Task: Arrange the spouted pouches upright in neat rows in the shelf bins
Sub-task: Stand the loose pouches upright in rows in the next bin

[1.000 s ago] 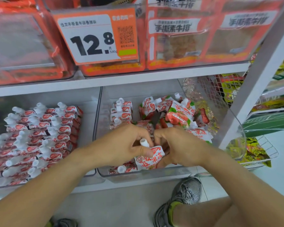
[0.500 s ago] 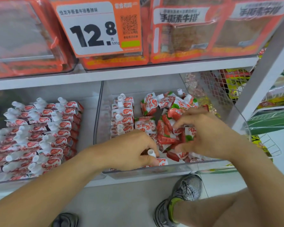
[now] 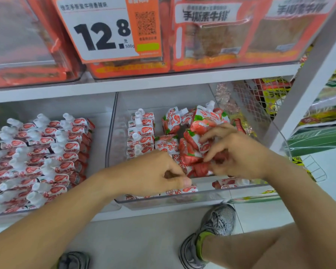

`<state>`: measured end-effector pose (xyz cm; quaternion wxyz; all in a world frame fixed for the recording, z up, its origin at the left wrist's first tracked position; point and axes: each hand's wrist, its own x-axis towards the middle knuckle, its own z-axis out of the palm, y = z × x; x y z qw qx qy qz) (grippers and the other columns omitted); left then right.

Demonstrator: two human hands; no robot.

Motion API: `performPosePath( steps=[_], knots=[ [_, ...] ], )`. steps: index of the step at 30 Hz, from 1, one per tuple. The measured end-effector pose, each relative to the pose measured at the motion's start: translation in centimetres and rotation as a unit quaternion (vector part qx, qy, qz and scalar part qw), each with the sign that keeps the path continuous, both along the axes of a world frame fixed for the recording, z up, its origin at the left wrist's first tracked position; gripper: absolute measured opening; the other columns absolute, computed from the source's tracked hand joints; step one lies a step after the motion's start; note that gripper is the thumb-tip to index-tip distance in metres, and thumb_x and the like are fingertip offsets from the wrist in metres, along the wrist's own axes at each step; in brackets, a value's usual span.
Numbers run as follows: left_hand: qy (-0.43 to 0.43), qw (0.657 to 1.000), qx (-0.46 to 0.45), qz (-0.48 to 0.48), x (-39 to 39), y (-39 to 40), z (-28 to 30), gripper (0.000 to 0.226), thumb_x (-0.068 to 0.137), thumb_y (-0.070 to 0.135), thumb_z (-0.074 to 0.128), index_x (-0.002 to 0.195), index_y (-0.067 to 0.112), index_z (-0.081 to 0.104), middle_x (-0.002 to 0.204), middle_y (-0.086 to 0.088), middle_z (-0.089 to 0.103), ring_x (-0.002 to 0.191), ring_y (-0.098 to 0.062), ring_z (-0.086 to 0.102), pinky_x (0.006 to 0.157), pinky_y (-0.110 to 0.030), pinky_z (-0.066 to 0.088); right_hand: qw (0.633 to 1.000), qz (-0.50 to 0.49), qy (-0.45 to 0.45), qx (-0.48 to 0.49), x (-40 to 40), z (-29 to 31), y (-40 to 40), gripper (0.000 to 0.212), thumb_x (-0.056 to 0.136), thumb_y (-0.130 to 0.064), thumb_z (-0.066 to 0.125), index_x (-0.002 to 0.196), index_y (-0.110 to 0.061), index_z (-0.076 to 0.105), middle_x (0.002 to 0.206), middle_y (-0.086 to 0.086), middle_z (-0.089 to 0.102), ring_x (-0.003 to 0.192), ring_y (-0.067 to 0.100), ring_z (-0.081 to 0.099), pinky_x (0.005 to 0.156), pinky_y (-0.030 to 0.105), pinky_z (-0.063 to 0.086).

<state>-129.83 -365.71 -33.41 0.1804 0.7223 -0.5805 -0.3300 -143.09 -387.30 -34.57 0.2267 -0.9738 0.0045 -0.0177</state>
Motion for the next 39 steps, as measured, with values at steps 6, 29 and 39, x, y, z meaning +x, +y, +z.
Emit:
performPosePath(
  steps=[6, 29, 39],
  knots=[
    [-0.027, 1.000, 0.010, -0.013, -0.5, 0.1, 0.3, 0.037, 0.095, 0.052, 0.049, 0.100, 0.025, 0.073, 0.076, 0.008, 0.071, 0.070, -0.016, 0.066, 0.068, -0.042, 0.053, 0.982, -0.142, -0.127, -0.020, 2.4, 1.2, -3.2, 0.017, 0.083, -0.036, 0.074, 0.094, -0.025, 0.078, 0.121, 0.002, 0.068, 0.114, 0.016, 0.060, 0.097, 0.045, 0.050],
    [0.017, 1.000, 0.000, 0.016, 0.9, 0.6, 0.6, 0.043, 0.093, 0.053, 0.050, 0.076, 0.018, 0.069, 0.061, -0.004, 0.054, 0.055, -0.007, 0.048, 0.057, -0.025, 0.044, 0.993, -0.099, -0.029, 0.059, 1.0, 1.4, 1.5, 0.041, 0.065, -0.033, 0.089, 0.096, -0.029, 0.062, 0.092, -0.016, 0.063, 0.084, 0.003, 0.059, 0.073, 0.027, 0.049],
    [-0.292, 0.956, 0.002, -0.008, 4.3, -4.3, -0.2, 0.053, 0.074, 0.050, 0.076, 0.115, 0.019, 0.063, 0.110, 0.001, 0.064, 0.099, -0.016, 0.060, 0.086, -0.035, 0.052, 0.985, -0.151, -0.063, -0.061, 1.8, 0.5, 2.3, 0.054, 0.077, -0.015, 0.076, 0.127, -0.029, 0.060, 0.131, 0.000, 0.049, 0.117, 0.027, 0.050, 0.095, 0.045, 0.046]
  ],
)
